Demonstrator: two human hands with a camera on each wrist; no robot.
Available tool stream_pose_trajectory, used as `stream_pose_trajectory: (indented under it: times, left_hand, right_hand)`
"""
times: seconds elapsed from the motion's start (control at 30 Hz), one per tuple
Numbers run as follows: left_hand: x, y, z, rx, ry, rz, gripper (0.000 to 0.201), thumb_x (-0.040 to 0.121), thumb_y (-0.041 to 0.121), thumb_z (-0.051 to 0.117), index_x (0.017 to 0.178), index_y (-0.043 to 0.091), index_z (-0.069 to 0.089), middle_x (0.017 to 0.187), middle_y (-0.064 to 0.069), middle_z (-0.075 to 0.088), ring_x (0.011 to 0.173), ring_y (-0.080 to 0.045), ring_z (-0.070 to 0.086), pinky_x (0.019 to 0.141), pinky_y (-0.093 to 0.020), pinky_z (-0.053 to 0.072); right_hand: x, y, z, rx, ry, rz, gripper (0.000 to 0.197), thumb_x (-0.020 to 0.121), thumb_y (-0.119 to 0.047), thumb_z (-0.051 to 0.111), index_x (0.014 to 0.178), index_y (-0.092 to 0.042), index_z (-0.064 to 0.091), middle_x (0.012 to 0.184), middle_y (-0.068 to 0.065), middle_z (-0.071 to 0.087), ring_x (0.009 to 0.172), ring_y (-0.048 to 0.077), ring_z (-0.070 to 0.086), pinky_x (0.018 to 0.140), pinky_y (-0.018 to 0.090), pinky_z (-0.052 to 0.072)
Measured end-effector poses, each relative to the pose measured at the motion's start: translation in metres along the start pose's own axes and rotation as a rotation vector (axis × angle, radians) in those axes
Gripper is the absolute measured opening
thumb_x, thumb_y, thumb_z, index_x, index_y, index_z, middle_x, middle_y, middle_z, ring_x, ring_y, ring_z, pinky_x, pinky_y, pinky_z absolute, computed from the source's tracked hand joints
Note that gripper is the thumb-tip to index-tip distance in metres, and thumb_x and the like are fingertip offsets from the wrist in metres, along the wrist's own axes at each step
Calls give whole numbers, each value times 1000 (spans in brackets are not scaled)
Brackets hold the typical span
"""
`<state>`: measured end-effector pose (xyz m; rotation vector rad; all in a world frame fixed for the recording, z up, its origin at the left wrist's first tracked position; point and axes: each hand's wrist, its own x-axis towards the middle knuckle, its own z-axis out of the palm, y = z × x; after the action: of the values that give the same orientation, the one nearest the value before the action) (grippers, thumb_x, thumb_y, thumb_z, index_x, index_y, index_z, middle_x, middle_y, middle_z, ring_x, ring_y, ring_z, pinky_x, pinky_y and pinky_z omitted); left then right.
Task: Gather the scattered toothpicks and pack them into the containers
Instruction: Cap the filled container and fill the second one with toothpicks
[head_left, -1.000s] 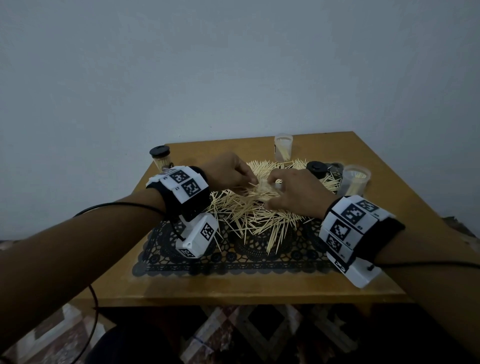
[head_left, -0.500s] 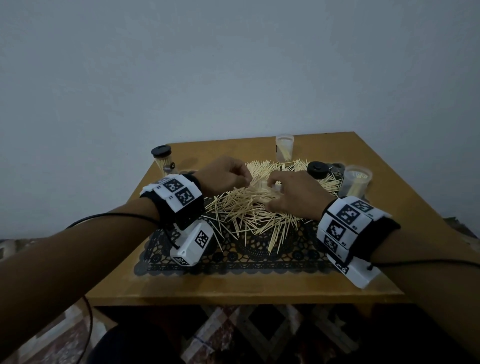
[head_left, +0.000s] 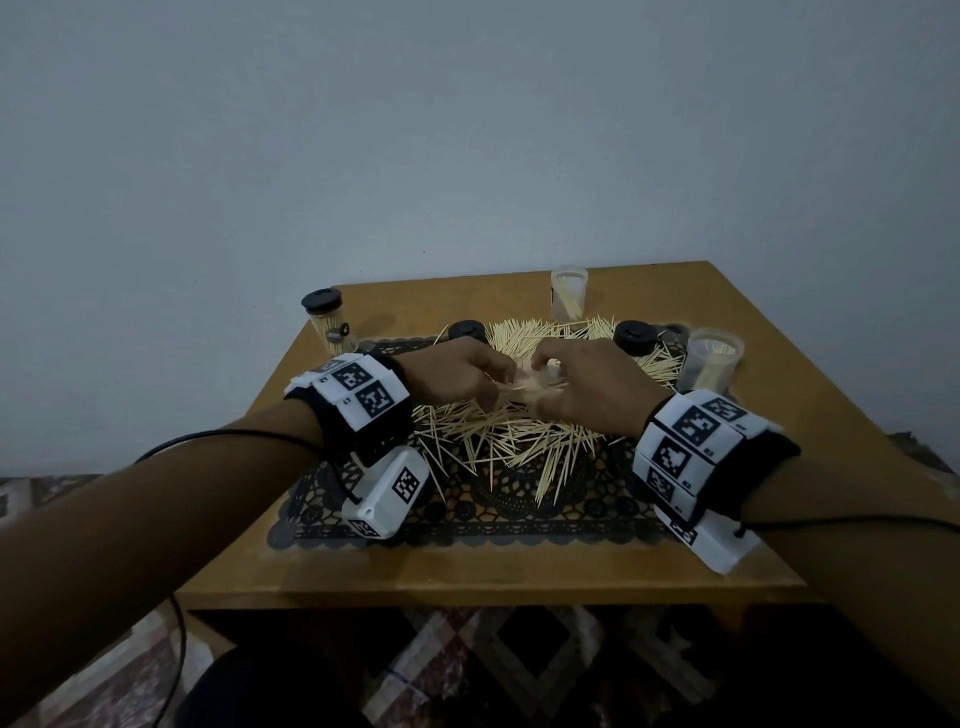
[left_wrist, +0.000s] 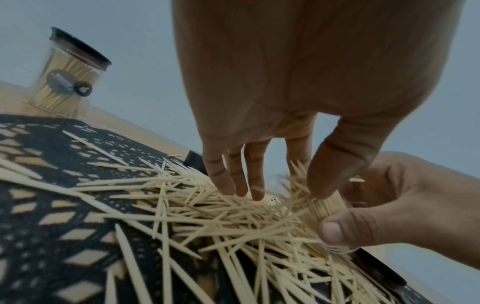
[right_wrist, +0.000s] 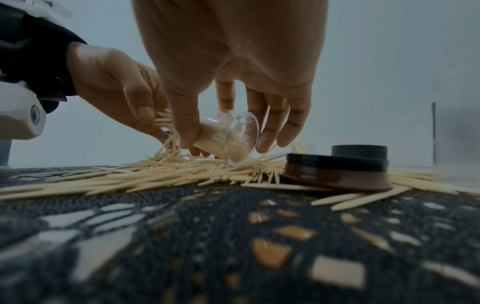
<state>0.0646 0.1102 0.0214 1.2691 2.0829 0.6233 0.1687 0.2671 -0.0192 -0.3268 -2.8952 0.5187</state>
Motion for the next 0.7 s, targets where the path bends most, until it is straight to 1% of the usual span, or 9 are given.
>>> stream_pose_trajectory:
  times: [0.1,0.2,0.3,0.4,0.47,0.53,0.57,0.63,0.7]
  left_hand:
    - [0,0,1,-35,25,0,43,68,11,58,110,-1,63,94,-21,63,76,-16,53,74,-32,40]
    - [4,-4,0,-10,26,11,24,82,-1,58,106,-4,63,96,-23,63,78,-16,54,77,-33,42]
    - [7,-10,-1,-5,72,20,21,85,-1,59,104,4,66,97,-16,66,83,-18,56,84,-39,44]
    - [7,-14,-4,-9,107,9,21,88,2,59,105,9,69,97,-6,68,87,-16,59,91,-39,44]
    - [5,-13,-7,-33,177,10,26,89,5,60,114,11,65,106,-5,68,92,-14,62,95,-32,48]
    - [-2,-9,-12,94,282,10,34,89,12,64,122,14,59,116,-3,65,90,-1,58,80,-4,43]
    - [-6,-7,-14,210,302,10,40,88,18,67,127,17,56,120,2,62,92,3,54,74,2,38]
    - [-12,-11,-16,418,215,-8,62,83,32,72,138,23,44,132,9,51,112,-3,46,91,-9,33]
    - [-13,-20,-14,558,51,-92,91,74,45,77,148,26,26,150,3,33,136,-17,31,111,-31,27]
  right_hand:
    - [-1,-1,0,7,-4,3,46,75,-39,79,112,-23,58,104,3,67,82,20,61,74,34,53]
    - [-2,-1,-1,20,-13,7,47,74,-41,80,112,-23,59,103,3,67,82,20,62,75,35,54]
    - [-2,-2,-2,20,-14,5,47,75,-41,79,113,-21,59,106,4,67,83,21,62,76,34,53]
    - [-3,-2,-2,25,-15,7,48,75,-41,79,113,-20,58,107,5,66,84,20,61,77,35,53]
    - [-2,-1,-2,18,-3,26,49,76,-43,78,114,-21,58,107,4,66,85,21,60,77,36,54]
    - [-2,1,-2,7,-2,52,50,76,-45,77,115,-22,57,107,3,65,88,21,59,79,37,54]
    - [-2,2,-2,6,1,65,50,76,-45,77,115,-22,57,106,3,65,89,21,60,80,37,53]
    - [-1,3,-2,11,16,87,50,76,-45,78,114,-22,57,104,2,66,88,21,60,82,38,54]
    - [-1,3,-3,4,25,100,49,76,-45,78,114,-21,57,100,2,66,87,21,60,83,39,53]
